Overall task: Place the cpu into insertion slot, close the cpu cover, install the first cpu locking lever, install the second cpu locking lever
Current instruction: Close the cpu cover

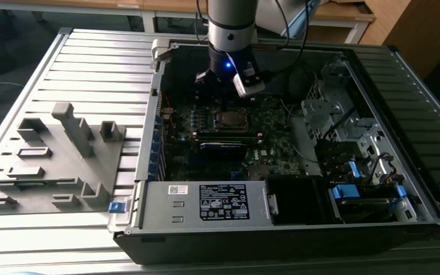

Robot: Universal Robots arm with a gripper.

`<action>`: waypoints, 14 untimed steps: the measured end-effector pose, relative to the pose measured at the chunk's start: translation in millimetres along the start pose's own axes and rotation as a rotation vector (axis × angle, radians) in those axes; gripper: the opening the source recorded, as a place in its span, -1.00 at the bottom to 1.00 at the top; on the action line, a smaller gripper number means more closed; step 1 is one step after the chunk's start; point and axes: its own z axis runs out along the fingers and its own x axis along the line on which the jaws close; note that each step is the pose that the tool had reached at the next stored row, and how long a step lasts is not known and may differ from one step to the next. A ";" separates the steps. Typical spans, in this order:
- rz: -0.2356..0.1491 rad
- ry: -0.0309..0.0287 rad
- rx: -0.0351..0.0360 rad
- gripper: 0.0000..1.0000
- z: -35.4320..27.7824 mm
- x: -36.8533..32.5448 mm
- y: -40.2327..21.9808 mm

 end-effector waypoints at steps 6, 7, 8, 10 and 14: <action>0.000 0.0000 0.0003 -0.79 0.6 -11.9 1.1; 0.000 -0.0001 0.0004 -0.79 0.7 -13.9 1.3; 0.000 -0.0001 0.0006 -0.79 0.8 -15.9 1.6; 0.000 -0.0001 0.0012 -0.79 0.9 -19.5 2.0; 0.000 -0.0002 0.0016 -0.79 1.0 -21.0 2.1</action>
